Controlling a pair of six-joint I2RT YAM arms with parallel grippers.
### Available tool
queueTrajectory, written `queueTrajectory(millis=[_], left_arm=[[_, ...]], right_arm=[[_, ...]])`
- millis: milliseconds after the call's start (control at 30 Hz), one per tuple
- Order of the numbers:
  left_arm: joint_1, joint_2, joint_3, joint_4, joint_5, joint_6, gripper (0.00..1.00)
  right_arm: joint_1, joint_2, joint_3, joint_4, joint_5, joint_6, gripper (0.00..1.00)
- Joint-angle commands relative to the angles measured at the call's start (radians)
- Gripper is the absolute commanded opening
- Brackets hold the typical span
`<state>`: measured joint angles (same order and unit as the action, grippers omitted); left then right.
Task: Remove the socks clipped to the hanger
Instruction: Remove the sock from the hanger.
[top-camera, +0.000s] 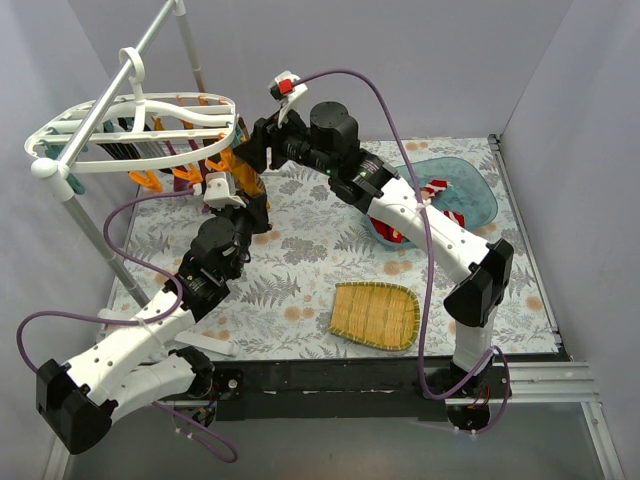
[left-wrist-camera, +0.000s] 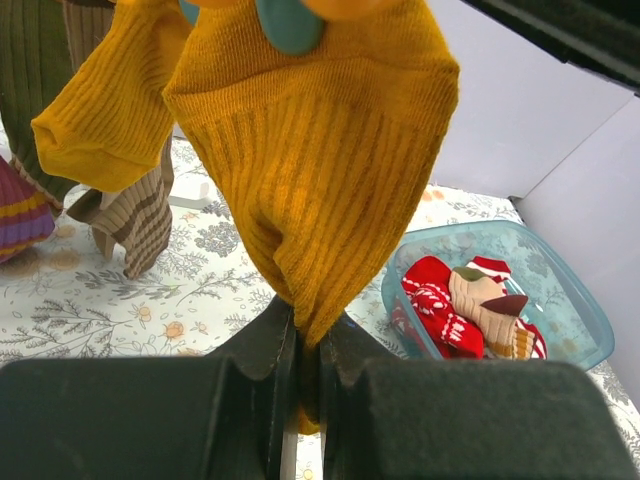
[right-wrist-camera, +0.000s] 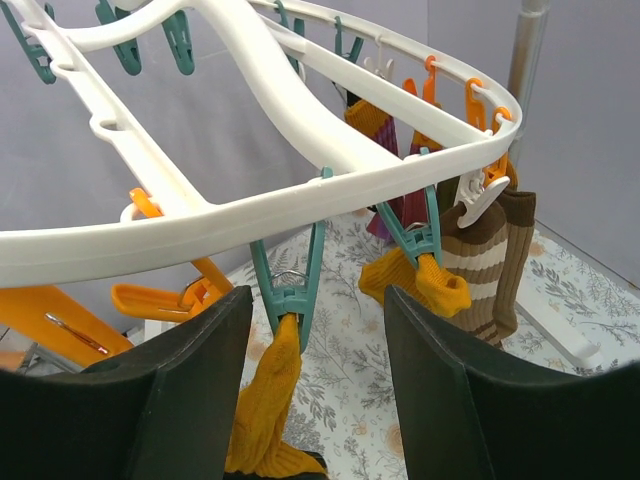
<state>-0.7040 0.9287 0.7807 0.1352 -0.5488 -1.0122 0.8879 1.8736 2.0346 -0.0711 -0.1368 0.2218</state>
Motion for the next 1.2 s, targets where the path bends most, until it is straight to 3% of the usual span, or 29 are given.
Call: queueTrajectory(millis=[0, 1033, 1167], left_arm=[[0.005, 0.005, 0.032, -0.003, 0.013, 0.018, 0.00], [0.005, 0.021, 0.035, 0.009, 0.029, 0.026, 0.00], [0.005, 0.019, 0.035, 0.006, 0.029, 0.027, 0.00]], right_arm=[[0.013, 0.009, 0.050, 0.022, 0.019, -0.024, 0.63], [0.023, 0.117, 0.174, 0.057, -0.006, 0.027, 0.56], [0.023, 0.124, 0.180, 0.059, -0.009, 0.030, 0.49]])
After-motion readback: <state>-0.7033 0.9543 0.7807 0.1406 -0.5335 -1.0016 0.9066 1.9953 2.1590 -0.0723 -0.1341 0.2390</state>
